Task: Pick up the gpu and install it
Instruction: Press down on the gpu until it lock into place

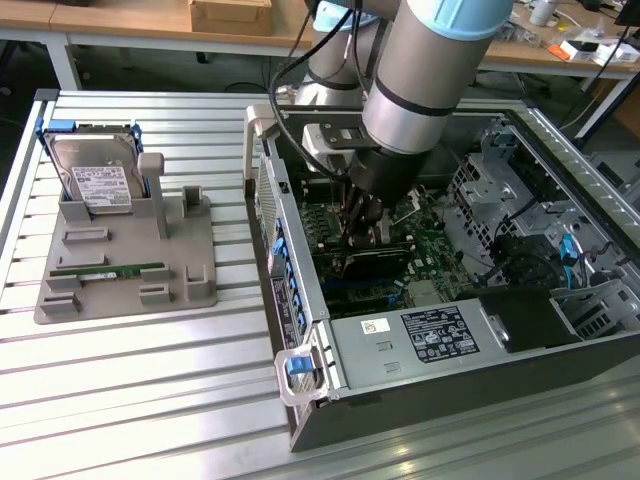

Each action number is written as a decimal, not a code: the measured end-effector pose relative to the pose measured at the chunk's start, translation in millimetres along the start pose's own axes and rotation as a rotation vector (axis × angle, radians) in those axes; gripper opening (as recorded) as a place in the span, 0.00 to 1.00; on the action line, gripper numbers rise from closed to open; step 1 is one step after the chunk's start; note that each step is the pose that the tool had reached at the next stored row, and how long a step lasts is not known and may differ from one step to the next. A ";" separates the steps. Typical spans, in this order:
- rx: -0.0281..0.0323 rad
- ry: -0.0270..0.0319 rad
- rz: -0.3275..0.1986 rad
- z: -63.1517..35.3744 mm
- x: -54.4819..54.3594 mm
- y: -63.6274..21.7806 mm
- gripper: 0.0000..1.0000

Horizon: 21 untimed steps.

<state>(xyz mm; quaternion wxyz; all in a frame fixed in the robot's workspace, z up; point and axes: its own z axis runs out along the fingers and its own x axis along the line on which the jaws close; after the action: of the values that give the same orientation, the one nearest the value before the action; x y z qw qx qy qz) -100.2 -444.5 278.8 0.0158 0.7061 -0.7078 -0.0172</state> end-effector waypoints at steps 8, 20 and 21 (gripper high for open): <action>0.0005 -0.0005 -0.001 -6.8 0.0 0.2 0.11; 0.0004 -0.0026 -0.001 1.6 2.6 7.8 0.11; 0.0002 -0.0023 -0.001 2.6 2.6 7.8 0.11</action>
<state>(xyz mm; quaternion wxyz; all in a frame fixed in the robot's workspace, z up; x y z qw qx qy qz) -108.2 -447.0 276.5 0.0149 0.7065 -0.7074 -0.0179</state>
